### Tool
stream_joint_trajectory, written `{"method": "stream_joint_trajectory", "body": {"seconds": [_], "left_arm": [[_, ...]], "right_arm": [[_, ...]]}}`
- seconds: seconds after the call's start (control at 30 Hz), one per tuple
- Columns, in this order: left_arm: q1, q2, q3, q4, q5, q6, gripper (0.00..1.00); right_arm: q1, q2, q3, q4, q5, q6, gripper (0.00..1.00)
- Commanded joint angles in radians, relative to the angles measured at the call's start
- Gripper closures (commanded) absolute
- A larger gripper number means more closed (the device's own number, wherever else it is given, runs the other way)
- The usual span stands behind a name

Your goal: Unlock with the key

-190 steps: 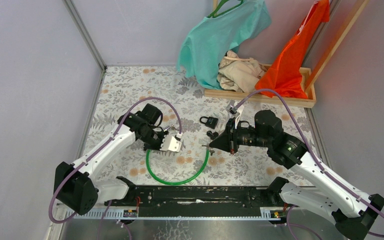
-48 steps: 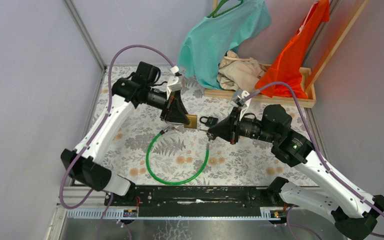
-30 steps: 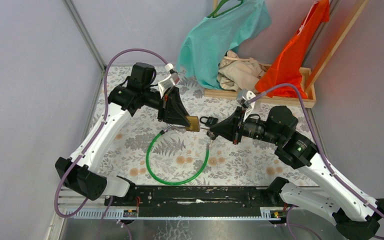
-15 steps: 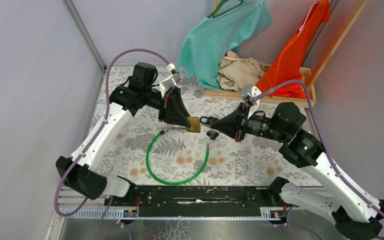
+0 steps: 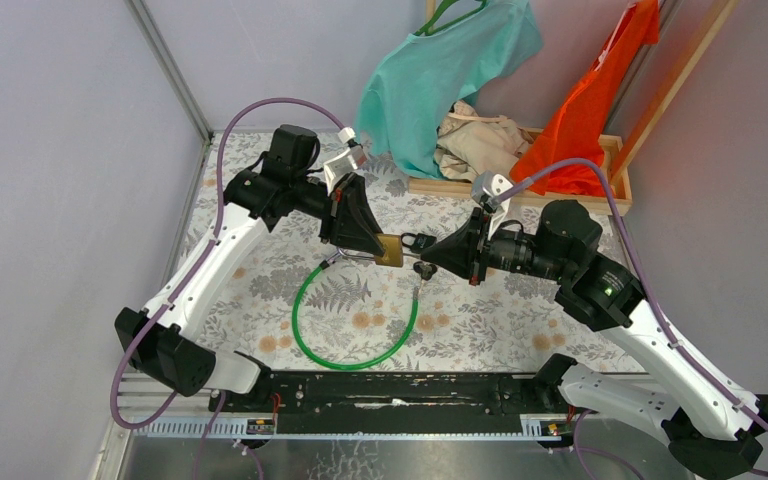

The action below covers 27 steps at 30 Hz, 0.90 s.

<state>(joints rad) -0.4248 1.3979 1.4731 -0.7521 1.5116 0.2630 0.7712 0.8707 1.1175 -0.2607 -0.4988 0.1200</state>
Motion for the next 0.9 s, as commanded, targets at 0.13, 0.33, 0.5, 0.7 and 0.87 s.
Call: {"method": "stream_joint_trajectory", "body": {"seconds": [0.13, 0.33, 0.5, 0.7, 0.87], "left_arm": [[-0.003, -0.001, 0.040, 0.055, 0.095, -0.018, 1.00], [-0.004, -0.003, 0.039, 0.054, 0.095, -0.018, 1.00], [-0.006, -0.004, 0.039, 0.054, 0.097, -0.018, 1.00], [-0.006, -0.004, 0.042, 0.054, 0.101, -0.020, 1.00], [-0.006, -0.005, 0.042, 0.054, 0.103, -0.021, 1.00]], "right_arm": [[-0.003, 0.002, 0.054, 0.030, -0.014, -0.024, 1.00], [-0.003, 0.012, 0.067, 0.025, -0.016, -0.032, 1.00], [-0.003, 0.020, 0.072, 0.026, -0.021, -0.031, 1.00], [-0.003, 0.040, 0.080, 0.020, -0.027, -0.029, 1.00], [-0.003, 0.059, 0.082, 0.018, -0.039, -0.029, 1.00]]}}
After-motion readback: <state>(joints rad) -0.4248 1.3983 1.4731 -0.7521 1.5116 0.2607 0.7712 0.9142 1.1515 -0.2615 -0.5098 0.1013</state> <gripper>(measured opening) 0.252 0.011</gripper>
